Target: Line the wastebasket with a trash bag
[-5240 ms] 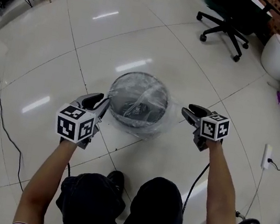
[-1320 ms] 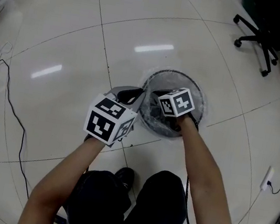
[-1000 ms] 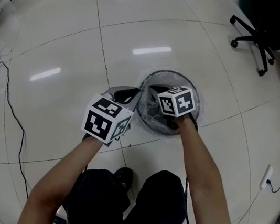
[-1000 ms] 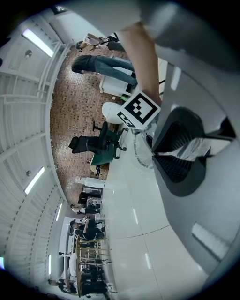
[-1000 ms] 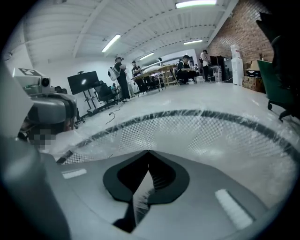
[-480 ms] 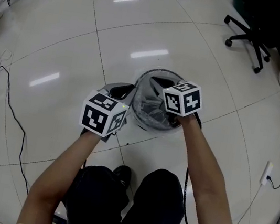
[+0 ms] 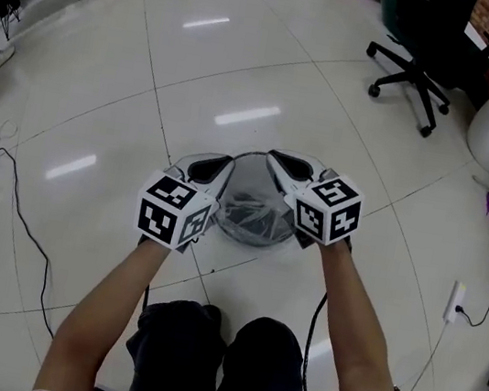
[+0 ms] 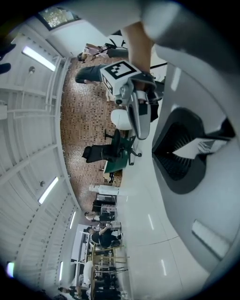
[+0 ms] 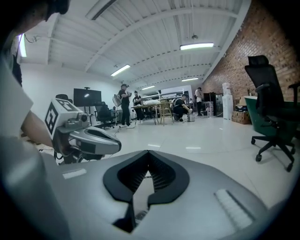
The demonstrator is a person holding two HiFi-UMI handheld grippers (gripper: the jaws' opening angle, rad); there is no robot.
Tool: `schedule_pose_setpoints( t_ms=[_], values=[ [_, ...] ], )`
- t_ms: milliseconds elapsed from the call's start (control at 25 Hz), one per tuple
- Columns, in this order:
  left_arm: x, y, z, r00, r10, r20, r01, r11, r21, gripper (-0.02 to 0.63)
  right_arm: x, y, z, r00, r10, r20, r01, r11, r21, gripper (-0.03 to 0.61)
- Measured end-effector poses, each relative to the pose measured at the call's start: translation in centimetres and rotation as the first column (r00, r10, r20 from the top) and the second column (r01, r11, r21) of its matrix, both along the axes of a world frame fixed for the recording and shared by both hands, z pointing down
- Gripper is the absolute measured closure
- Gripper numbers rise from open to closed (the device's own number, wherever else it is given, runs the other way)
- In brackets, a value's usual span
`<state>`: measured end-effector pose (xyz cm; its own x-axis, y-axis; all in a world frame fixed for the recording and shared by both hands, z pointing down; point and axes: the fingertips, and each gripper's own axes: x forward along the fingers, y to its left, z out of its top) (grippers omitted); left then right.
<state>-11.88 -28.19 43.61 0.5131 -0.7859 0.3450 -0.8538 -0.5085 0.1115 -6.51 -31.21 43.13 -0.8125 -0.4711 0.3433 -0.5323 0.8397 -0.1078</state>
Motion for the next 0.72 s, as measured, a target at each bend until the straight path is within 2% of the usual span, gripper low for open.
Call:
schedule_pose_setpoints(
  t_ms=[320, 720],
  values=[
    [0.9, -0.2, -11.7, 0.999, 0.041, 0.010, -0.042, 0.998, 0.047, 0.603, 2.0, 2.4, -11.6, 0.998, 0.053, 0.023, -0.054, 0.998, 0.044, 0.577],
    [2.4, 3.2, -27.3, 0.999, 0.045, 0.015, -0.045, 0.999, 0.003, 0.603, 5.0, 6.7, -27.9, 0.993, 0.109, 0.034, -0.110, 0.993, 0.033, 0.577]
  ],
)
